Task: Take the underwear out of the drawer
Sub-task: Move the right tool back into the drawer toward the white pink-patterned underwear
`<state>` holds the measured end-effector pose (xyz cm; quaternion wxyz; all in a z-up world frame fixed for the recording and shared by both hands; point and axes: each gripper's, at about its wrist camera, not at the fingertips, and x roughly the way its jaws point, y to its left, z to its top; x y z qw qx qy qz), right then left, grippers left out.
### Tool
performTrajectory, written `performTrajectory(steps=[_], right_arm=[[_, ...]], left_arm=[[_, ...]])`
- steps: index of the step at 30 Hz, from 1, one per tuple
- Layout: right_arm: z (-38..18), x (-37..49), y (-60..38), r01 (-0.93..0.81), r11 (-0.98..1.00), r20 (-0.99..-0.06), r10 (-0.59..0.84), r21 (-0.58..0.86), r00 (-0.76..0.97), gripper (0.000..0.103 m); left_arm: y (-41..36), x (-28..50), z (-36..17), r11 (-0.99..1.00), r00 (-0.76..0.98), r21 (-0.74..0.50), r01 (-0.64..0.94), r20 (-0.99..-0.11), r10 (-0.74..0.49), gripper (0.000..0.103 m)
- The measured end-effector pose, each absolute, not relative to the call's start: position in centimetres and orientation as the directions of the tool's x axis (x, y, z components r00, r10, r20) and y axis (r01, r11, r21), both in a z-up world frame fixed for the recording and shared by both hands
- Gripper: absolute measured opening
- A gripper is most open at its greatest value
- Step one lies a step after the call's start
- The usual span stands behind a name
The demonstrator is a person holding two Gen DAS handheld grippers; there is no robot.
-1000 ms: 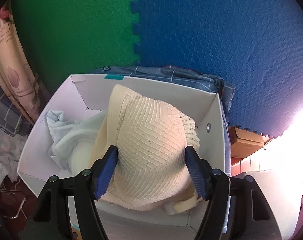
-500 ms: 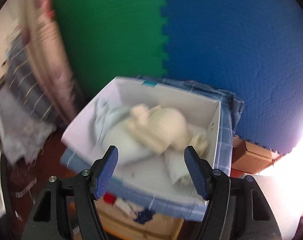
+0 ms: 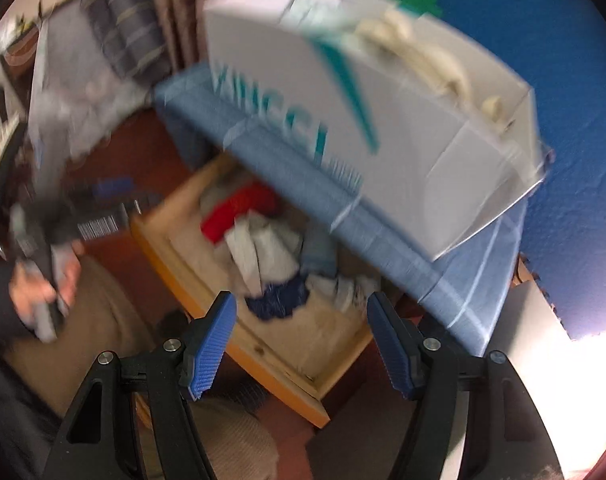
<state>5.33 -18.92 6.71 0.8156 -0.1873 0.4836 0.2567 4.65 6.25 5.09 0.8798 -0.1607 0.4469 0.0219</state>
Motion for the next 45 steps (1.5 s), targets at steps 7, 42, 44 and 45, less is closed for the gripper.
performTrajectory(steps=[7, 42, 44, 45], right_arm=[[0.0, 7.1, -18.1, -0.652, 0.753, -0.918, 0.188, -0.094, 0.350, 0.059], [-17.5, 15.5, -15.7, -0.890, 0.338, -0.951, -0.083, -0.307, 0.297, 0.057], [-17.8, 15.7, -15.8, -0.898, 0.329, -0.956, -0.078, -0.294, 0.284, 0.057], [-17.9, 15.9, -15.8, -0.901, 0.322, -0.956, -0.071, -0.291, 0.284, 0.057]], left_arm=[[6.3, 4.8, 5.1, 0.948, 0.594, -0.259, -0.184, -0.798, -0.103, 0.069], [6.8, 5.4, 4.6, 0.936, 0.577, -0.277, -0.216, -0.810, -0.107, 0.069], [6.7, 5.4, 4.5, 0.935, 0.576, -0.280, -0.218, -0.810, -0.108, 0.069], [6.7, 5.4, 4.4, 0.935, 0.576, -0.280, -0.219, -0.810, -0.107, 0.069]])
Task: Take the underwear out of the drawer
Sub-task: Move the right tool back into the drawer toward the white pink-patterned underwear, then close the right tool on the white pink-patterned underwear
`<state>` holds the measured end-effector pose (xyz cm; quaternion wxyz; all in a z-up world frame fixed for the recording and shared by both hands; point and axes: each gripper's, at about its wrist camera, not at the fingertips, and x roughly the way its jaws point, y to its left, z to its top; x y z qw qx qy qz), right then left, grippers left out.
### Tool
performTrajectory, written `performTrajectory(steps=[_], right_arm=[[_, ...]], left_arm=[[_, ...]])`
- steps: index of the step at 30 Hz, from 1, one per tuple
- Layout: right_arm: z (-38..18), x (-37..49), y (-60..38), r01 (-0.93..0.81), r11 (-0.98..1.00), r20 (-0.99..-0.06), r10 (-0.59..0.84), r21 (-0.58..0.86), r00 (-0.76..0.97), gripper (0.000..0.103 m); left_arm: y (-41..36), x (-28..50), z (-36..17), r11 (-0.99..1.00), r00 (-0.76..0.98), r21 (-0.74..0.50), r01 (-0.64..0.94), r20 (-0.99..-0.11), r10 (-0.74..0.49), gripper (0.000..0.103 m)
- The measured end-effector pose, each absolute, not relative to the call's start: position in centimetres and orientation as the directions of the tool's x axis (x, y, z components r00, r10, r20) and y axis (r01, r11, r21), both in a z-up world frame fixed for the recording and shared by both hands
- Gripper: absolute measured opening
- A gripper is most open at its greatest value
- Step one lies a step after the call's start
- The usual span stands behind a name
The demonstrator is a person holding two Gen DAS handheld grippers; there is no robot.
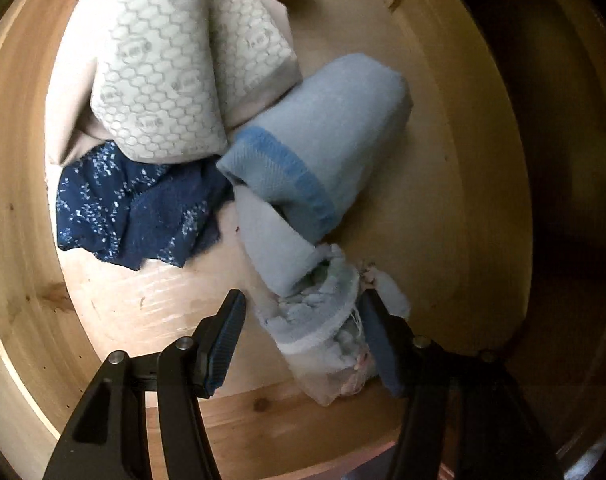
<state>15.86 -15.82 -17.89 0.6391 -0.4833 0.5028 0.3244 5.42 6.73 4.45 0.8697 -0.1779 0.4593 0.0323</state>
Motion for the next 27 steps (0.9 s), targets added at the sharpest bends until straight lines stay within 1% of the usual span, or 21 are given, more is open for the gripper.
performTrajectory(steps=[5, 6, 9, 11, 15, 17, 20, 21, 23, 24, 25, 27], right_arm=[[-18.2, 16.6, -16.8, -0.906, 0.346, -0.969, -0.061, -0.245, 0.239, 0.057], [-18.2, 16.4, -17.2, -0.899, 0.369, -0.971, -0.058, -0.235, 0.231, 0.055], [-18.0, 17.4, -17.8, -0.885, 0.424, -0.980, -0.039, -0.195, 0.197, 0.041], [-17.7, 17.7, -18.2, -0.873, 0.455, -0.984, -0.040, -0.175, 0.176, 0.040], [-16.7, 17.5, -18.4, -0.841, 0.536, -0.995, 0.018, -0.069, 0.094, 0.030], [-16.1, 17.1, -18.4, -0.834, 0.552, -0.997, 0.060, -0.010, 0.051, 0.027], [-15.8, 16.2, -18.3, -0.828, 0.559, -0.995, 0.094, 0.034, 0.023, 0.027], [-15.7, 16.1, -18.3, -0.833, 0.554, -0.995, 0.086, 0.014, 0.041, 0.029], [-15.6, 15.6, -18.2, -0.842, 0.538, -0.994, 0.067, -0.041, 0.092, 0.037], [-15.5, 15.6, -18.3, -0.842, 0.536, -0.992, 0.063, -0.062, 0.114, 0.048], [-15.6, 14.9, -18.1, -0.840, 0.536, -0.989, 0.060, -0.085, 0.138, 0.052], [-15.0, 14.5, -17.9, -0.837, 0.535, -0.984, 0.059, -0.113, 0.171, 0.054]], left_arm=[[6.7, 5.5, 4.4, 0.936, 0.574, -0.276, -0.220, -0.812, -0.105, 0.069], [6.7, 5.5, 4.4, 0.936, 0.574, -0.276, -0.220, -0.812, -0.104, 0.069], [6.7, 5.6, 4.4, 0.935, 0.575, -0.276, -0.221, -0.812, -0.104, 0.069], [6.7, 5.6, 4.4, 0.936, 0.574, -0.275, -0.218, -0.812, -0.105, 0.069], [6.6, 5.7, 4.4, 0.937, 0.576, -0.274, -0.215, -0.811, -0.104, 0.069], [6.7, 5.7, 4.4, 0.937, 0.577, -0.274, -0.216, -0.810, -0.104, 0.069], [6.7, 5.8, 4.3, 0.938, 0.577, -0.273, -0.215, -0.810, -0.104, 0.069], [6.7, 5.8, 4.3, 0.937, 0.577, -0.274, -0.215, -0.810, -0.104, 0.069], [6.6, 5.8, 4.3, 0.938, 0.578, -0.274, -0.214, -0.809, -0.104, 0.069], [6.6, 5.8, 4.3, 0.938, 0.578, -0.273, -0.213, -0.810, -0.104, 0.069], [6.7, 5.8, 4.3, 0.938, 0.578, -0.273, -0.212, -0.809, -0.105, 0.069], [6.6, 5.8, 4.3, 0.937, 0.577, -0.273, -0.216, -0.811, -0.103, 0.069]])
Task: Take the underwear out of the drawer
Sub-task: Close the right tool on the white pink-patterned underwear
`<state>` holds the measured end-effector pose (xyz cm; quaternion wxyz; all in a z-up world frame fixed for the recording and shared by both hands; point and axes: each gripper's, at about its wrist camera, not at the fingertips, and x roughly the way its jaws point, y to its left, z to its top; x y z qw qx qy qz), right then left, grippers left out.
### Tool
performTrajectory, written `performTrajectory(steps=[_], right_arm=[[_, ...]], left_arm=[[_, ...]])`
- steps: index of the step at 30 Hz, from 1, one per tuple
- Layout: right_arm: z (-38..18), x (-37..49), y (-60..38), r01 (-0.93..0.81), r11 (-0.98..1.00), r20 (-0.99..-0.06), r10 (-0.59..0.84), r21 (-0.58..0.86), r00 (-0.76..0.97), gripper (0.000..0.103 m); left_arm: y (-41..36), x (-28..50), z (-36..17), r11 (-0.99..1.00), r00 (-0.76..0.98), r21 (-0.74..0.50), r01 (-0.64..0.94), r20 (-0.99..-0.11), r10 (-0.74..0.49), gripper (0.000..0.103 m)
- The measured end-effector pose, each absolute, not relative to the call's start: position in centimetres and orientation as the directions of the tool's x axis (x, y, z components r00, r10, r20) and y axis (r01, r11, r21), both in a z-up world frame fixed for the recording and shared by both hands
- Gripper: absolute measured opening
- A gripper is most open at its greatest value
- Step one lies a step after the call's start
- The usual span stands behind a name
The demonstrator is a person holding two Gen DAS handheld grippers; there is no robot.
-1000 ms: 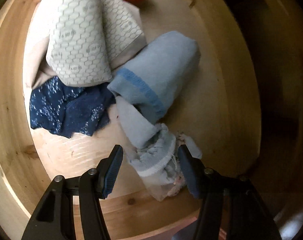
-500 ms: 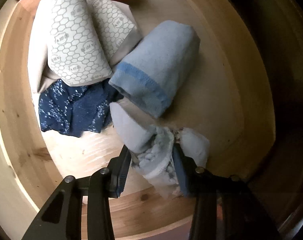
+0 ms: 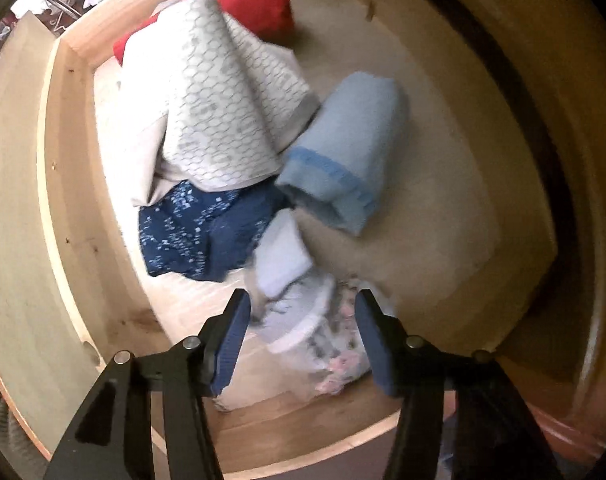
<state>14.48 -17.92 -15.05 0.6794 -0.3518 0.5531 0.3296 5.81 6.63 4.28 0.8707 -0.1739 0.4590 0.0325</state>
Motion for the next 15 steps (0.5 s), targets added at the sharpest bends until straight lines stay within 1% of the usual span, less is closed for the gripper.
performTrajectory(steps=[1, 3, 15], right_arm=[[-14.9, 14.5, -18.0, -0.835, 0.535, -0.981, 0.058, -0.125, 0.184, 0.062], [-14.6, 14.7, -18.3, -0.835, 0.526, -0.975, 0.047, -0.162, 0.219, 0.073], [-18.3, 17.6, -19.1, -0.830, 0.553, -0.992, 0.048, -0.071, 0.117, 0.072]], left_arm=[[6.6, 5.8, 4.2, 0.937, 0.577, -0.275, -0.216, -0.810, -0.104, 0.069], [6.5, 5.9, 4.3, 0.938, 0.578, -0.274, -0.215, -0.809, -0.104, 0.069], [6.5, 6.0, 4.4, 0.939, 0.571, -0.270, -0.212, -0.814, -0.105, 0.069]])
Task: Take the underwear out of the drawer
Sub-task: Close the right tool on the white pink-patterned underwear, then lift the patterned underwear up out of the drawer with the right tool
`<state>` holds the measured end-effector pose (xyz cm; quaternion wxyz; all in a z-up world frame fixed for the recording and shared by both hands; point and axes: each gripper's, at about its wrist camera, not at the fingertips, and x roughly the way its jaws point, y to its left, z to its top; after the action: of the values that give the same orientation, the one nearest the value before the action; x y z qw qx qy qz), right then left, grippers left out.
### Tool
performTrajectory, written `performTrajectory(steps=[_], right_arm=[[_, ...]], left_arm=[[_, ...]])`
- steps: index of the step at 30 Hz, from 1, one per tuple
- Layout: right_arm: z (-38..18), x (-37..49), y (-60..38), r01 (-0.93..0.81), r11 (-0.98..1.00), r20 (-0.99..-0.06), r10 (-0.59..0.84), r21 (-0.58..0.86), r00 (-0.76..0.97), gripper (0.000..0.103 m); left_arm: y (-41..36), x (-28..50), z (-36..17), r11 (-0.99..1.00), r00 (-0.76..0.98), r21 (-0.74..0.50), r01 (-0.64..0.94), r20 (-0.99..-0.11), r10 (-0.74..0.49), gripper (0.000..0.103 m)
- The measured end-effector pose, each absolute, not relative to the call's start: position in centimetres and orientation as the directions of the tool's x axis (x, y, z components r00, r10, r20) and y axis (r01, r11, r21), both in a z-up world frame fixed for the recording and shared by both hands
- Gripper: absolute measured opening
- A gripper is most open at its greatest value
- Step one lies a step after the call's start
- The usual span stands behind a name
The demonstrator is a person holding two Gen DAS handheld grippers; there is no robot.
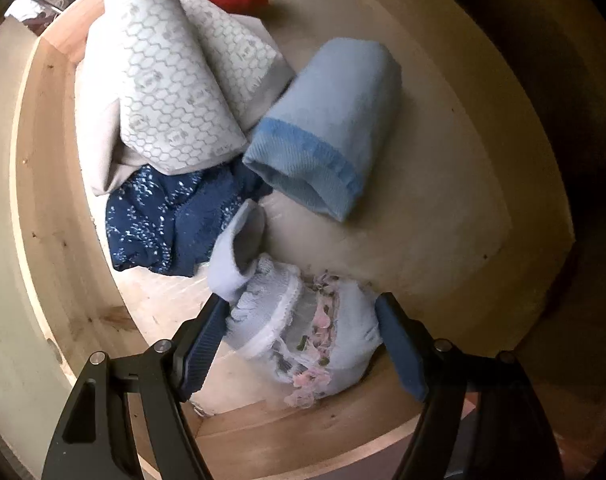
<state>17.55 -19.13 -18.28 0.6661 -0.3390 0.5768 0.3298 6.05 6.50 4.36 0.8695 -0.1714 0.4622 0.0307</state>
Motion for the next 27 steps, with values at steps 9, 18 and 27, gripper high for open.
performTrajectory(steps=[9, 18, 27], right_arm=[[-21.0, 17.1, -18.3, -0.798, 0.593, -0.989, 0.022, -0.106, 0.147, 0.065], [-19.5, 15.2, -16.8, -0.752, 0.651, -0.991, -0.003, -0.103, 0.134, 0.036], [-16.2, 13.1, -15.9, -0.658, 0.749, -0.987, 0.033, -0.078, 0.156, 0.029]], left_arm=[[6.5, 6.1, 4.3, 0.940, 0.569, -0.269, -0.211, -0.815, -0.105, 0.069], [6.5, 6.0, 4.2, 0.941, 0.571, -0.268, -0.208, -0.814, -0.105, 0.069], [6.4, 5.8, 4.2, 0.944, 0.569, -0.259, -0.206, -0.816, -0.100, 0.069]])
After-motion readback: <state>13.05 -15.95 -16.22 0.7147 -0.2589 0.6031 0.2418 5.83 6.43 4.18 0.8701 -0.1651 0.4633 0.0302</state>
